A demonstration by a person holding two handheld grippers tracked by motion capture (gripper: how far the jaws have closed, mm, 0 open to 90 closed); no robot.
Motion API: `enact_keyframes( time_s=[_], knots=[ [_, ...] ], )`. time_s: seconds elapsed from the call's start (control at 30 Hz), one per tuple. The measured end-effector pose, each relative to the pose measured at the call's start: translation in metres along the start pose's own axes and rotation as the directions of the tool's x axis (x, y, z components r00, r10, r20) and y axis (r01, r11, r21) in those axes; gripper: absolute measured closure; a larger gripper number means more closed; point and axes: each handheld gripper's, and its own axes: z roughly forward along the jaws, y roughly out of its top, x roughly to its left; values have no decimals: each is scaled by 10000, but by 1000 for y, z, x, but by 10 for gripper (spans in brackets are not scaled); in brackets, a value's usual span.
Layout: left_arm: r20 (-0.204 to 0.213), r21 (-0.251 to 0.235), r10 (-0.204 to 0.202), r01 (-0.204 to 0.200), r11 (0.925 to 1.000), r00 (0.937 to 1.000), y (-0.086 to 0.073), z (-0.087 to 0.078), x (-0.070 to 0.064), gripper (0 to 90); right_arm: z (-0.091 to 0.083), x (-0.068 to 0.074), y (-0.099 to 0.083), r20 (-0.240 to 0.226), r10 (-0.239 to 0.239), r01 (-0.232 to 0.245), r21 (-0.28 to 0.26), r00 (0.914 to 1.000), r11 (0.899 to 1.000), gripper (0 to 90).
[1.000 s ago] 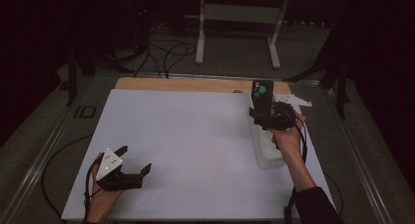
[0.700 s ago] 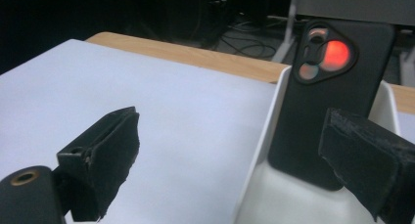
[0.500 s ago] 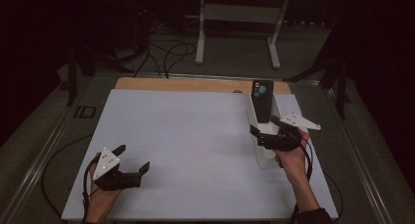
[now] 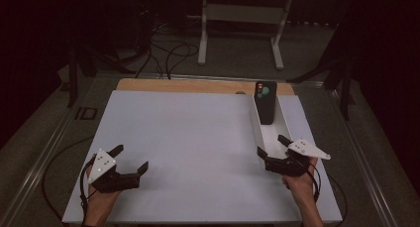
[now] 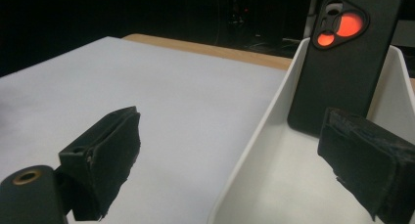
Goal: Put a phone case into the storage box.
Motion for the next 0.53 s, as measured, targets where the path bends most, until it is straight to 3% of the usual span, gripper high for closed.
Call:
enact_keyframes(
  time_s=[0.2, 0.53],
  knots=[
    [-93, -157, 97, -99, 9998, 9999, 1, -3, 0, 4, -9, 6, -12, 188, -237, 241, -209, 9995, 9995, 81],
    [-207, -170, 55, -58, 9998, 9998, 0, -3, 1, 4, -13, 4, -18, 19, 54, -53, -460, 10000, 9989, 82]
  ],
)
